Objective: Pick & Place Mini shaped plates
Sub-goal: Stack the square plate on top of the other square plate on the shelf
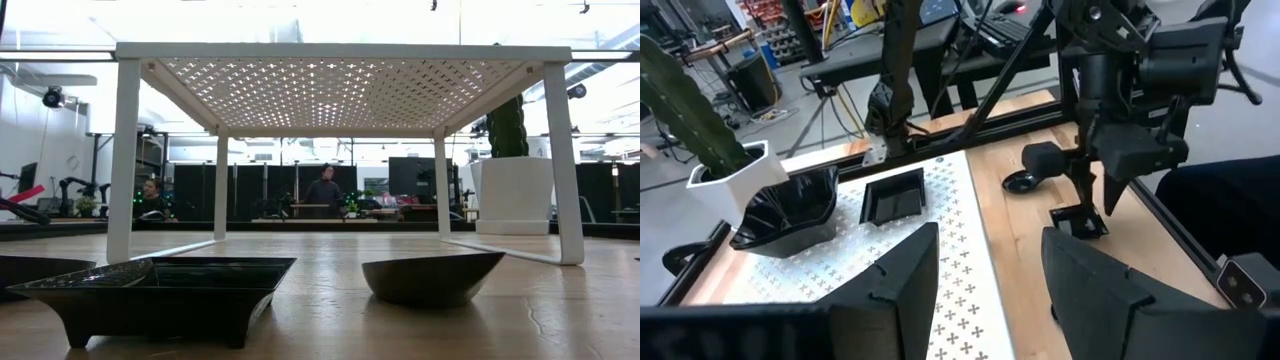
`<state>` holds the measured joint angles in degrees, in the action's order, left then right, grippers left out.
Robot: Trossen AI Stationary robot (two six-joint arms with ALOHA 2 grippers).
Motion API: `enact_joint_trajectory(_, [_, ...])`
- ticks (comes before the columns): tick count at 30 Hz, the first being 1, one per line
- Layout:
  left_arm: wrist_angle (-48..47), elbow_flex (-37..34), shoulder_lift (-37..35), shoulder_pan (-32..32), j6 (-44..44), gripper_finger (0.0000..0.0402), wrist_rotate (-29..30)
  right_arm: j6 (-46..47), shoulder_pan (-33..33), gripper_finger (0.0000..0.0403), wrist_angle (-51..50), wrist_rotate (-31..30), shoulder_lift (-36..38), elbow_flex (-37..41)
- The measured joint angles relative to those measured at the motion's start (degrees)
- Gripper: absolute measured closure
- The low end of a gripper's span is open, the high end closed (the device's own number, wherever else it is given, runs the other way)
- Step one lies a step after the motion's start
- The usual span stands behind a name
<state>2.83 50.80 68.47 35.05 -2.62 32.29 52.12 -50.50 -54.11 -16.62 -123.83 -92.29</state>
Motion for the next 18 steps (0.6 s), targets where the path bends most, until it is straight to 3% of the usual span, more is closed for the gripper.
enact_joint_trajectory(18, [2.76,-1.10,0.00,-0.02,-0.69,0.0225,0.04,-0.26,0.31,0.0345,-0.78,-0.07,0.00,0.62])
